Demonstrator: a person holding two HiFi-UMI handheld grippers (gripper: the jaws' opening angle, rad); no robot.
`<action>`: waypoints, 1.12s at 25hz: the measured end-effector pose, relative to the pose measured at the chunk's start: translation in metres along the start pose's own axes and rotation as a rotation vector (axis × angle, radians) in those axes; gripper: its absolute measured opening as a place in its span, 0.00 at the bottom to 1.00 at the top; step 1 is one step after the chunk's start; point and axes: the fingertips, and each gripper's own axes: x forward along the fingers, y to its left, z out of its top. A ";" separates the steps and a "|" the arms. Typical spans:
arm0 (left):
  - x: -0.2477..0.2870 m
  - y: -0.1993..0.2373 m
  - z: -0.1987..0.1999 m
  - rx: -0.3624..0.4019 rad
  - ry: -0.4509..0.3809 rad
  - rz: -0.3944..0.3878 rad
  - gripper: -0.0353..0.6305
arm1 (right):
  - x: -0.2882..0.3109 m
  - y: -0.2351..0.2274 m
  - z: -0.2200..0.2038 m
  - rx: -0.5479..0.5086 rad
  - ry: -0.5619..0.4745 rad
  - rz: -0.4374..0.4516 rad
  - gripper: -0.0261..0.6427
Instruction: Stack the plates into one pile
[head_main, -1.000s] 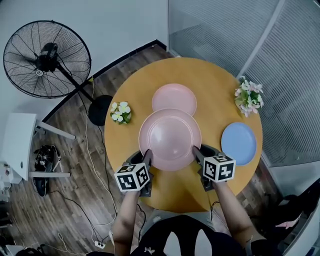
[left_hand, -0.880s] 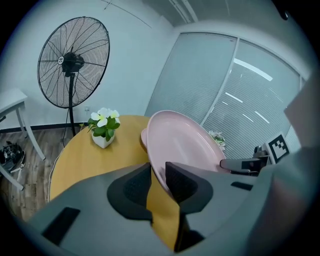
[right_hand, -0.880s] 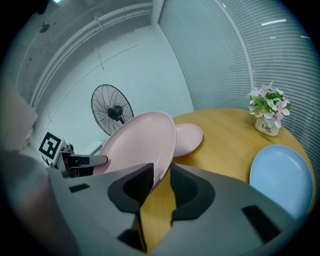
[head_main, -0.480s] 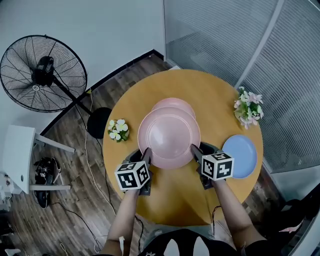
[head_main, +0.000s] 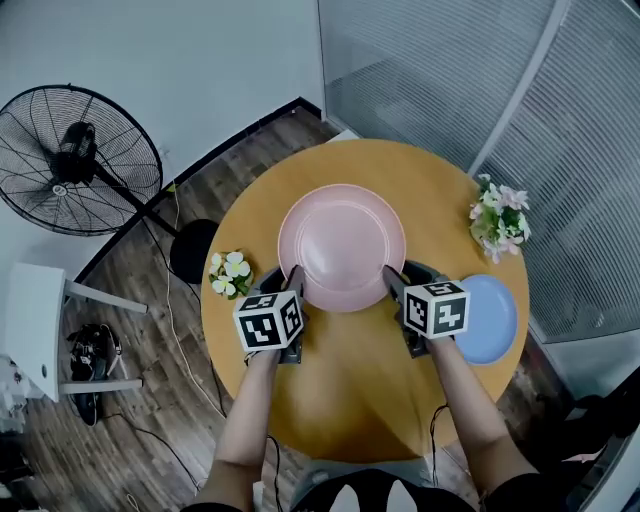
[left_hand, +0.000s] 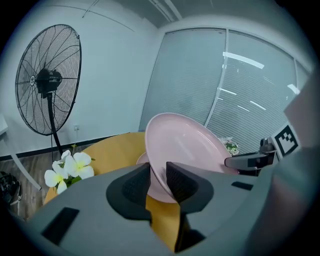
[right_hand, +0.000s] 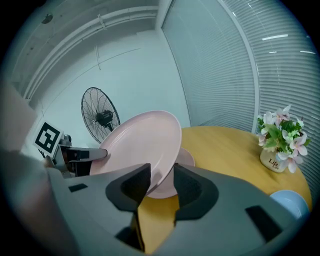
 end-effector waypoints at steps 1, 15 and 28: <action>0.005 0.000 0.003 0.003 0.001 0.000 0.19 | 0.004 -0.003 0.003 -0.001 0.001 -0.006 0.26; 0.086 0.025 0.015 -0.005 0.088 0.058 0.19 | 0.070 -0.041 0.016 0.005 0.050 -0.095 0.29; 0.126 0.043 -0.035 -0.030 0.218 0.088 0.19 | 0.107 -0.063 -0.021 -0.013 0.158 -0.146 0.30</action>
